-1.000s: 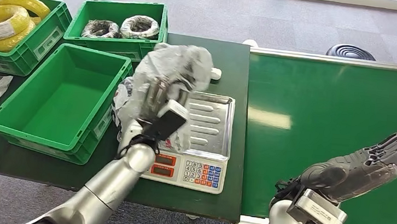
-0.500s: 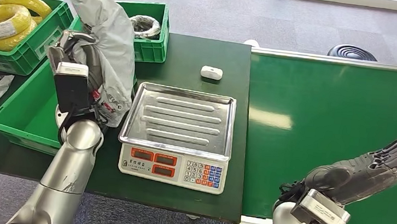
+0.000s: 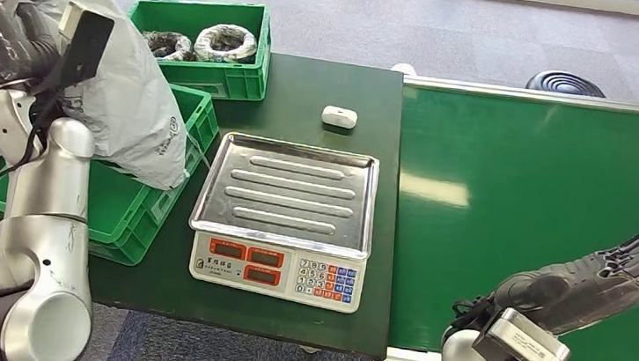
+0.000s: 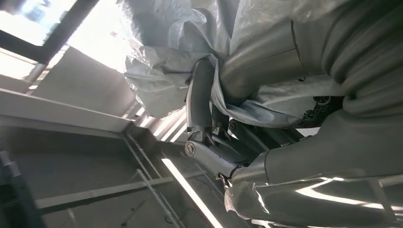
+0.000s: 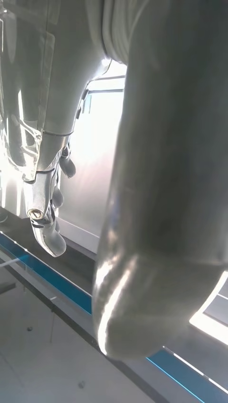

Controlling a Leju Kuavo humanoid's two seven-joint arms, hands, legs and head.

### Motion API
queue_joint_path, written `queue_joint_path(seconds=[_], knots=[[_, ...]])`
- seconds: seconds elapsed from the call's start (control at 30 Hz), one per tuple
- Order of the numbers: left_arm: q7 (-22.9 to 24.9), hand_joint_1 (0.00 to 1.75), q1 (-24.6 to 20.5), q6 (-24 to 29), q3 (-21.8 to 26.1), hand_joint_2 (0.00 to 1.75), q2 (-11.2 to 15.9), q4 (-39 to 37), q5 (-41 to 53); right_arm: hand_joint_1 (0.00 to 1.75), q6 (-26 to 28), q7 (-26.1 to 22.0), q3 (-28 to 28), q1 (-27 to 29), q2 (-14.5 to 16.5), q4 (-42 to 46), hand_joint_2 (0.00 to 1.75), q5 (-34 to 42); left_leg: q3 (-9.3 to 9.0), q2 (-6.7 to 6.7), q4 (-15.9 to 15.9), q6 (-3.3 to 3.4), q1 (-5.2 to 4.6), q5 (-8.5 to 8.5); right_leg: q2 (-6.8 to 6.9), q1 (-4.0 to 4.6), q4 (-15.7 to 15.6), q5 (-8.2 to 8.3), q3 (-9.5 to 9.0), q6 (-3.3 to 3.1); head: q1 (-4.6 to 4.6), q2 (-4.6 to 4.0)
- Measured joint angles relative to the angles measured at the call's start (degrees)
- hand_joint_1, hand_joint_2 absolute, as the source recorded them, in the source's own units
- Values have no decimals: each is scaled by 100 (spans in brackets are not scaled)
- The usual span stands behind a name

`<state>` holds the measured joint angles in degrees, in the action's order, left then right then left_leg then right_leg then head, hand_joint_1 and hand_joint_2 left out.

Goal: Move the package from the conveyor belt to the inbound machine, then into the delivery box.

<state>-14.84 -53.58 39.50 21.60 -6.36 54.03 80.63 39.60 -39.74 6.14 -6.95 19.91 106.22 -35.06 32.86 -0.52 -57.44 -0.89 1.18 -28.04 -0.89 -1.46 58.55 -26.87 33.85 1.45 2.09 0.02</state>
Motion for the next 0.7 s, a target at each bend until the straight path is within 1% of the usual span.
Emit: queue_joint_path(seconds=[0.13, 0.2, 0.27, 0.3, 0.4, 0.43, 0.57, 0.63, 0.7], knots=[[663, 164, -210, 4, 129, 175, 236, -548, 644, 0, 0, 0, -3, 0, 0, 0, 0, 1, 1, -1, 0, 0, -1, 0, 0, -1, 0, 0, -1, 0, -2, 0], [827, 164, -247, 7, 119, 175, 318, -773, 763, 0, 0, 0, -6, 0, 0, 0, 0, 0, 1, 0, 0, 0, -1, 0, 0, -1, -1, 0, -2, 0, -2, 0], [892, 163, -265, 10, 102, 175, 383, -949, 803, 0, 0, 0, -7, 0, 0, 0, 0, 0, 1, -2, -1, 0, -2, 0, 0, -2, -1, 0, -2, 0, -2, 0], [915, 151, -272, 10, 95, 175, 407, -1014, 818, 0, 0, 0, -7, 0, 0, 0, 0, -1, 1, -3, -1, 0, -2, 0, 0, -2, -2, 0, -2, 0, -2, 0], [1086, 30, -296, 11, 31, 175, 460, -1190, 854, 0, 0, 0, -10, 1, 0, 0, 0, -3, 0, -4, -1, 0, -2, 0, 1, -2, -2, 0, -2, 0, -2, 0], [1198, 1, -306, 11, -27, 175, 484, -1280, 860, 0, 0, -1, -10, 3, 0, 0, 0, -3, 0, -5, -1, 0, -2, 0, 1, -2, -2, 0, -2, 0, -1, 0], [1754, 0, -343, 11, -489, 175, 621, -1894, 868, 0, 0, 0, 5, 18, 0, 0, 0, -4, 0, -7, -1, 0, -2, 0, 2, -1, -1, 0, -4, 0, -2, 0], [1877, 0, -336, 11, -721, 175, 679, -2181, 868, 0, 0, 0, 24, 23, 0, -1, 0, -5, 1, -7, 0, 0, -2, 0, 2, -1, 0, 0, -5, 0, -2, 0], [1923, 0, -326, 11, -850, 175, 706, -2349, 868, 0, 0, 0, 40, 24, 0, -2, 0, -7, 1, -5, -1, 0, -2, 0, 2, -2, 0, 0, -5, 0, -2, 0]])
